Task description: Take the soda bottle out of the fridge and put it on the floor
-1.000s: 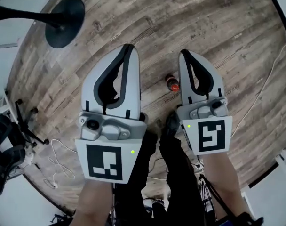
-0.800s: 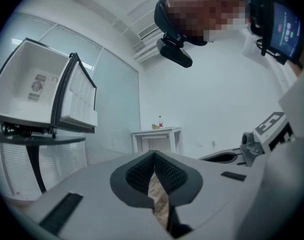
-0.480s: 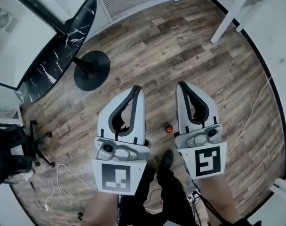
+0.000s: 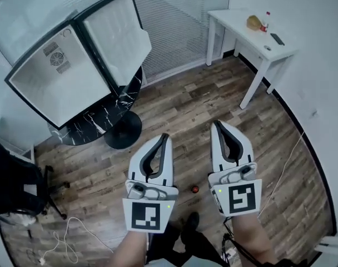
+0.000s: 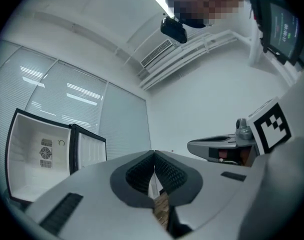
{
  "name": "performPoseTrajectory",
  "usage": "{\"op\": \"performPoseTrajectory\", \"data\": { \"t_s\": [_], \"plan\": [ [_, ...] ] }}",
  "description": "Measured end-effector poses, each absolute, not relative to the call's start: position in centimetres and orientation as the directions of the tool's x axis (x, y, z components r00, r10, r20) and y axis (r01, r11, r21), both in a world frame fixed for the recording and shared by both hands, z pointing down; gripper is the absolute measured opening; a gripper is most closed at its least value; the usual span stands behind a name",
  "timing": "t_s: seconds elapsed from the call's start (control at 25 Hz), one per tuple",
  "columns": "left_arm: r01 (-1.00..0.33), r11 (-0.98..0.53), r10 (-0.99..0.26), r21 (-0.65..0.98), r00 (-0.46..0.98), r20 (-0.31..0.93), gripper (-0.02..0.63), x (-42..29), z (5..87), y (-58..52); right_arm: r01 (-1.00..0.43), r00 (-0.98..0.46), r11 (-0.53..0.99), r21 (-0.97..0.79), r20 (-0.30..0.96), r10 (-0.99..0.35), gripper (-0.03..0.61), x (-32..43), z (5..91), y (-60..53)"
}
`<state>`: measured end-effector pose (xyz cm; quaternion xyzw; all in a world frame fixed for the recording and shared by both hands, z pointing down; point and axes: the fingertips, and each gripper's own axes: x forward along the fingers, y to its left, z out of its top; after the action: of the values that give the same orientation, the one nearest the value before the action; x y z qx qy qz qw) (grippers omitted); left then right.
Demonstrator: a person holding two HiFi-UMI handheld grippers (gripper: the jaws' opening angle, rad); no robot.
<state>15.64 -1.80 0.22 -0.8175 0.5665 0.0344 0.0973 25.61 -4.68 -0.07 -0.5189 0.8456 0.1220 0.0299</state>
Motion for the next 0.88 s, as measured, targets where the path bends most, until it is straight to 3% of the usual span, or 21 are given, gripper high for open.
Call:
{"op": "performPoseTrajectory", "data": {
  "t_s": [0.32,0.88],
  "plan": [
    [-0.952,-0.285,-0.918,-0.112,0.305,-0.254,0.011,14.8,-7.4,0.7,-0.857,-0.507,0.462,0.228,-0.211,-0.836,0.012,24.7,-6.7,-1.0],
    [-0.963,-0.246,-0.917,-0.111,0.269,-0.295,0.011,14.2,-10.2,1.2,-0.851,-0.521,0.474,0.227,-0.246,-0.817,0.011,24.4,-8.9,-0.5]
  ]
}}
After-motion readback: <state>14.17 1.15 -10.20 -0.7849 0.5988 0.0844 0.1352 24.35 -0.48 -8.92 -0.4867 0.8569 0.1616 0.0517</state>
